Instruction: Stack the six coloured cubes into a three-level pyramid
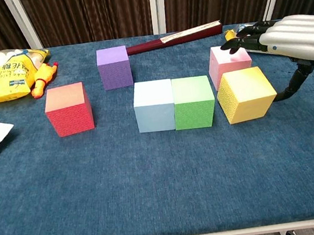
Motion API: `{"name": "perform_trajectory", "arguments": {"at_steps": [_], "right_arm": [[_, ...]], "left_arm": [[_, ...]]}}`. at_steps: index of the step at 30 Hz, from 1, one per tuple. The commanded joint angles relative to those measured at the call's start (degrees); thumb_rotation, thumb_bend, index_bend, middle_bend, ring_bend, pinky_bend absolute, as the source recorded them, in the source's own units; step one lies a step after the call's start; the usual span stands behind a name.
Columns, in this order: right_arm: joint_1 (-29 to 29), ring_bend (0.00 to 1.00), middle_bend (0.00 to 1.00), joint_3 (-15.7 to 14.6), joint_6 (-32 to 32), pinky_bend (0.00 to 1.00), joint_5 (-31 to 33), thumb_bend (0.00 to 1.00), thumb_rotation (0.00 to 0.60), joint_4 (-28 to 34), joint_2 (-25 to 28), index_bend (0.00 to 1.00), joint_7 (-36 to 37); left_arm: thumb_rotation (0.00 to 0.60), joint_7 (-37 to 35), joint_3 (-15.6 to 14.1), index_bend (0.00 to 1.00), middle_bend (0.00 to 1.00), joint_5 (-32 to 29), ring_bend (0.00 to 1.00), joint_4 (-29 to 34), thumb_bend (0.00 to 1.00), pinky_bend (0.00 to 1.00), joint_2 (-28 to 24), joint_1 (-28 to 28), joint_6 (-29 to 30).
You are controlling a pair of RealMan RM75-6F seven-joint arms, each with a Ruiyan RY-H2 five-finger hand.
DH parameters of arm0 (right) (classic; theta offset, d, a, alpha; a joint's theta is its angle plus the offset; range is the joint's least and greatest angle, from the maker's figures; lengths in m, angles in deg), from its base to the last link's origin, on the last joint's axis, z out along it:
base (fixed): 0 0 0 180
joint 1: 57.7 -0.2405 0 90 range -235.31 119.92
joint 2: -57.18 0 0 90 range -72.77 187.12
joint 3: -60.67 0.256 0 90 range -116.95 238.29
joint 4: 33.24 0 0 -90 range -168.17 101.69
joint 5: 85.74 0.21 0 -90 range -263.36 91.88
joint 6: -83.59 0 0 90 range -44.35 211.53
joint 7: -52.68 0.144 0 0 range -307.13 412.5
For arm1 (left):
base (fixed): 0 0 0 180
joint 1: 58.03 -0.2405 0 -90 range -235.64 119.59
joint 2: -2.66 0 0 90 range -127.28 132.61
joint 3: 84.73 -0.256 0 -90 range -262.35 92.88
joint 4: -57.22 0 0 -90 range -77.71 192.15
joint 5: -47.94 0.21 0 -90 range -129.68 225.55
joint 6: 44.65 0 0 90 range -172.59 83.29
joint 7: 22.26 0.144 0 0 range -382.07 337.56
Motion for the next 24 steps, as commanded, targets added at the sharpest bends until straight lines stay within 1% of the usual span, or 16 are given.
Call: {"name": "perform_trajectory", "arguments": {"at_steps": [1, 3, 9, 14, 18, 24], "right_arm": [[0.3, 0.0, 0.14, -0.1, -0.4, 0.0, 0.3, 0.0, 0.6, 1.1, 0.3, 0.01, 1.0], [0.3, 0.0, 0.15, -0.3, -0.7, 0.0, 0.3, 0.0, 0.6, 2.3, 0.7, 0.01, 2.3], [0.3, 0.0, 0.17, 0.5, -1.4, 0.0, 1.5, 0.0, 0.6, 5.2, 2.1, 0.02, 2.4], [-0.5, 0.0, 0.22, 1.5, -3.5, 0.0, 3.3, 0.0, 0.6, 7.5, 1.9, 0.04, 3.1], [-0.7, 0.0, 0.25, 2.3, -4.2, 0.0, 4.7, 0.01, 0.6, 6.9, 0.6, 0.07, 2.3], [-0.6, 0.0, 0.26, 3.0, -4.0, 0.0, 5.7, 0.03, 0.6, 6.0, -0.9, 0.08, 2.9]], "left_arm": [[0.6, 0.1, 0.0, 0.17, 0.13, 0.0, 0.06, 0.0, 0.0, 0.08, 0.0, 0.1, -0.1], [0.6, 0.1, 0.0, 0.17, 0.13, 0.0, 0.06, 0.1, 0.0, 0.08, 0.0, 0.1, -0.1], [0.6, 0.0, 0.0, 0.17, 0.13, 0.1, 0.06, 0.1, 0.0, 0.08, 0.0, 0.1, 0.0], [0.6, 0.0, -0.1, 0.17, 0.13, 0.4, 0.06, 0.0, 0.0, 0.08, 0.1, 0.1, 0.0], [0.6, -0.4, -0.2, 0.17, 0.13, 0.2, 0.06, -0.4, 0.0, 0.08, 0.1, -0.2, 0.2], [0.6, -0.8, -0.3, 0.17, 0.13, 0.2, 0.06, -0.7, 0.0, 0.08, 0.2, -0.3, 0.3]]}}
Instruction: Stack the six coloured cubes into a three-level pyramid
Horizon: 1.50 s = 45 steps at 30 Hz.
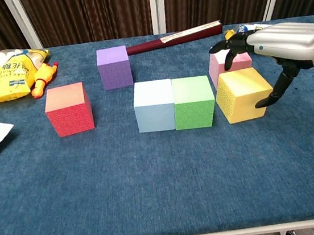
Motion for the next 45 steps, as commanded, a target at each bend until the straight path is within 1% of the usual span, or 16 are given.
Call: {"name": "perform_trajectory", "arguments": {"at_steps": [1, 9, 14, 24, 45], "right_arm": [[0.2, 0.0, 0.28, 0.3, 0.4, 0.0, 0.3, 0.04, 0.6, -0.6, -0.7, 0.08, 0.1], [0.8, 0.0, 0.38, 1.1, 1.5, 0.0, 1.4, 0.09, 0.6, -1.9, -2.7, 0.15, -0.2], [1.2, 0.0, 0.42, 1.6, 2.3, 0.0, 2.1, 0.1, 0.6, -0.8, -2.9, 0.16, -1.1], [0.9, 0.0, 0.42, 2.2, -0.1, 0.0, 4.9, 0.1, 0.6, 1.6, -2.7, 0.16, -2.3], [0.3, 0.0, 0.42, 3.3, -0.4, 0.0, 6.9, 0.1, 0.6, 1.8, -4.6, 0.17, -4.9]], "left_arm": [[0.6, -0.1, 0.0, 0.17, 0.13, 0.0, 0.06, -0.1, 0.0, 0.08, 0.1, 0.0, 0.0], [0.6, -0.1, 0.0, 0.17, 0.13, 0.1, 0.06, -0.3, 0.0, 0.08, 0.1, 0.1, -0.1], [0.6, -0.1, 0.0, 0.17, 0.13, 0.1, 0.06, -0.2, 0.0, 0.08, 0.1, 0.1, -0.1], [0.6, -0.5, 0.0, 0.17, 0.13, 0.1, 0.06, -0.6, 0.0, 0.08, 0.3, 0.2, -0.3], [0.6, -1.2, 0.0, 0.17, 0.13, 0.1, 0.06, -1.4, 0.0, 0.08, 0.5, 0.2, -0.3]]}}
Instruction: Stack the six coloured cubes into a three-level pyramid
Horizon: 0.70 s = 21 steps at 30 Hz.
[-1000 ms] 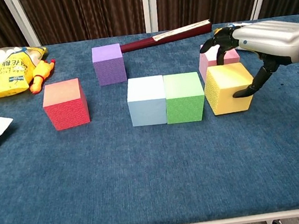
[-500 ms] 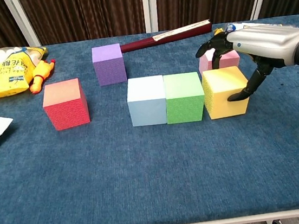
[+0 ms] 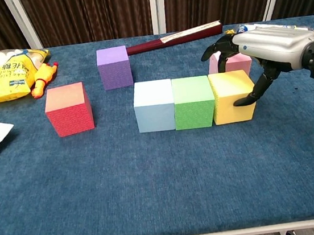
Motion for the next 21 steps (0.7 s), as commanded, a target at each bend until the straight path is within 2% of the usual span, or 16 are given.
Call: {"name": "perform_trajectory", "arguments": {"at_steps": [1, 21], "right_arm": [[0.0, 0.0, 0.42, 0.1, 0.0, 0.0, 0.1, 0.1, 0.6, 0.0, -0.2, 0.17, -0.2], [-0.3, 0.0, 0.42, 0.3, -0.1, 0.0, 0.8, 0.1, 0.6, 0.2, -1.0, 0.17, -0.8]], "left_arm": [[0.6, 0.0, 0.0, 0.17, 0.13, -0.1, 0.06, 0.0, 0.0, 0.08, 0.0, 0.0, -0.1], [0.6, -0.1, 0.0, 0.17, 0.13, -0.1, 0.06, -0.2, 0.0, 0.08, 0.0, -0.1, 0.0]]}}
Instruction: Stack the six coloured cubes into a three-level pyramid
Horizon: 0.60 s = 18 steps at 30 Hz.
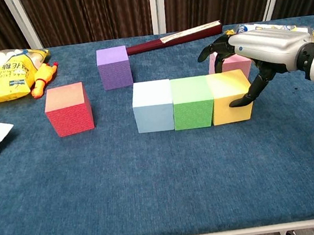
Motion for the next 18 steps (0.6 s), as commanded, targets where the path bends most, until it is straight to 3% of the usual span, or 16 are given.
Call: {"name": "perform_trajectory", "arguments": {"at_steps": [1, 18], "right_arm": [[0.0, 0.0, 0.42, 0.0, -0.1, 0.0, 0.1, 0.1, 0.6, 0.1, -0.1, 0.17, 0.1], [-0.3, 0.0, 0.42, 0.1, 0.0, 0.0, 0.1, 0.1, 0.6, 0.0, -0.7, 0.17, -0.1]], "left_arm": [[0.6, 0.0, 0.0, 0.17, 0.13, 0.0, 0.06, 0.0, 0.0, 0.08, 0.0, 0.0, 0.0], [0.6, -0.4, -0.1, 0.17, 0.13, 0.0, 0.06, -0.4, 0.0, 0.08, 0.2, -0.1, 0.0]]}}
